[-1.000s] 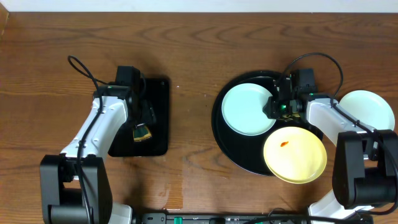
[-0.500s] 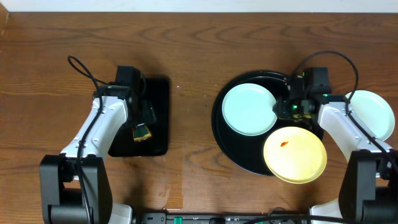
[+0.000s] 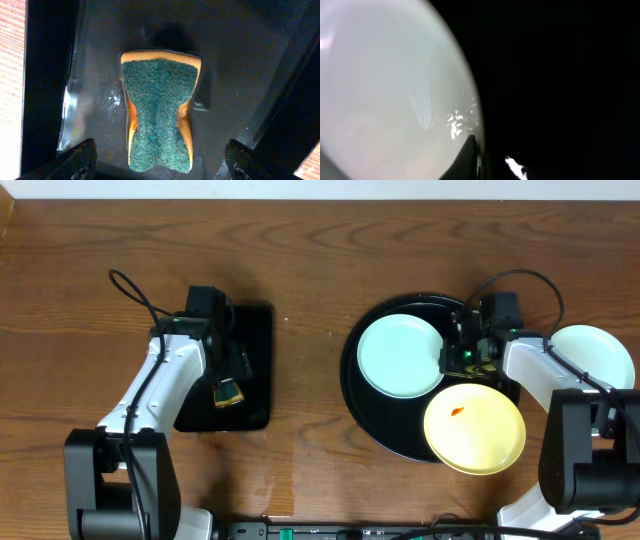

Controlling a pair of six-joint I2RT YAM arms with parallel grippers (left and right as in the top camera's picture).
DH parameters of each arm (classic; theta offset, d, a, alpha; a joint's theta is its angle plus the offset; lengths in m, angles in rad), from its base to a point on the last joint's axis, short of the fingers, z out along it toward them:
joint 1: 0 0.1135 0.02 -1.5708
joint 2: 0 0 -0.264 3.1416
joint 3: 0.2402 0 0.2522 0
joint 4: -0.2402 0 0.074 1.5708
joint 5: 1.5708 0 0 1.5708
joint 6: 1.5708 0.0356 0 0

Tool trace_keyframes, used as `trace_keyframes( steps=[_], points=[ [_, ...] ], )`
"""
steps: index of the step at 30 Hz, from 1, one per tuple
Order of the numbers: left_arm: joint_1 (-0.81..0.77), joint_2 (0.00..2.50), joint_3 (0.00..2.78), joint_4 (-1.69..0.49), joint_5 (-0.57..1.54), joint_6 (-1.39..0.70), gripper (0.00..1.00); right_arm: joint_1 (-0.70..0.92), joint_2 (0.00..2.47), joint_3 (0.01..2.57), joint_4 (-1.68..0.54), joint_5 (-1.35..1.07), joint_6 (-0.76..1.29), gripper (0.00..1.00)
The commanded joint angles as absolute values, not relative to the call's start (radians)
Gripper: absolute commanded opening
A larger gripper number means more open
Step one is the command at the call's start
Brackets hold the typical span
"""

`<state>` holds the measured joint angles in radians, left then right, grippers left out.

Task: Clean dirty plates on tray and stack at the side
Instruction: 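Grip the rim of the pale blue plate with the right gripper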

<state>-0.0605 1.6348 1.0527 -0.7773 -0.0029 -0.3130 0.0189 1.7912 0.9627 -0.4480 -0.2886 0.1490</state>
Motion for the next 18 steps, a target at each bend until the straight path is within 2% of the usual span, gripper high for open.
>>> trace_keyframes(
  steps=[1,12,18],
  points=[
    [-0.056,1.641,1.048,-0.779,-0.007,-0.307,0.83,0.016,1.797,0.978,-0.433,-0.232,0.18,0.01],
    [-0.056,1.641,1.048,-0.779,-0.007,-0.307,0.83,0.061,1.641,1.139,-0.598,0.024,0.152,0.01],
    [-0.056,1.641,1.048,-0.779,-0.007,-0.307,0.83,0.161,1.541,1.145,-0.649,0.314,0.152,0.01]
  ],
)
